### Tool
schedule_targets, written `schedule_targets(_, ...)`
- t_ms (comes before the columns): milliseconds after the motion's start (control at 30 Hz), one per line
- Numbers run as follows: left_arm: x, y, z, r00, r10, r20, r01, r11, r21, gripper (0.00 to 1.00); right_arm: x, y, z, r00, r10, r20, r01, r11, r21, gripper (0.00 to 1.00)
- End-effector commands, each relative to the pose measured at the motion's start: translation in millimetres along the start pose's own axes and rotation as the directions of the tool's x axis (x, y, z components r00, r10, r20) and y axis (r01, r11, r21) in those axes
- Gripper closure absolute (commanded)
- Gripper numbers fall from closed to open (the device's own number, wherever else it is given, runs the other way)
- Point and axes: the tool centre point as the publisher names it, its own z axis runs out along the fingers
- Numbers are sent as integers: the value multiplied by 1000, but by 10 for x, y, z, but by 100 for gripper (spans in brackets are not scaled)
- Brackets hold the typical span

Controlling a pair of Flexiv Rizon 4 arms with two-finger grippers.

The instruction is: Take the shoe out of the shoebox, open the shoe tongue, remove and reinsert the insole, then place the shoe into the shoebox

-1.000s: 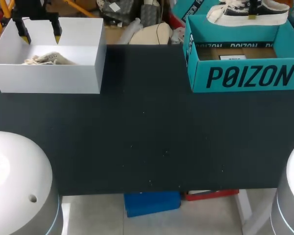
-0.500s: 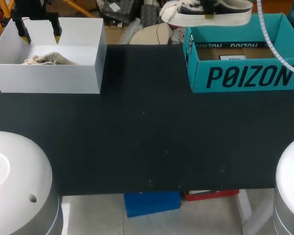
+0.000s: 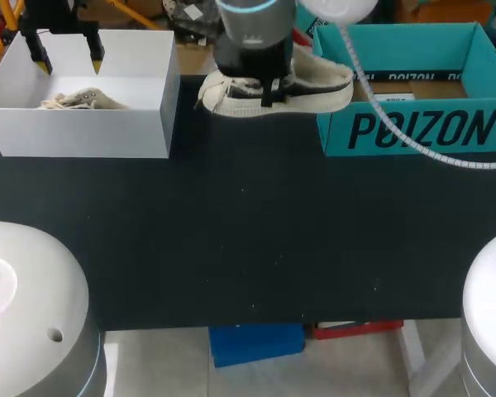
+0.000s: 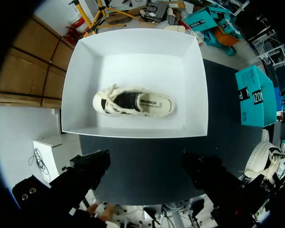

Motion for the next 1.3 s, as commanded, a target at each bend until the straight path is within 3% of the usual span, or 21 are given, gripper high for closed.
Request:
schedule_targets(33, -1, 1, 1, 1000, -1, 0, 1, 1000, -1, 0, 286, 219, 348, 990, -41, 133, 45, 999, -25, 100)
schedule_targets(300, -1, 1, 1, 1000, -1, 0, 1, 1000, -1, 0, 502, 217, 911, 995, -53, 87, 60, 995, -82, 100)
schedule_targets(433, -1, 1, 1, 1000, -1, 0, 1, 1000, -1, 0, 624, 160, 1123, 996, -69, 47, 73, 995, -72, 100)
schedule_targets(733, -1, 1, 1, 1000, -1, 0, 1, 1000, -1, 0, 904, 184, 1327, 996, -88, 1, 87, 988, -127, 100)
schedule_targets(1300, -1, 1, 1, 1000, -1, 0, 1, 1000, -1, 0, 1330, 423, 1634, 986, -144, -82, 130, 978, -160, 100)
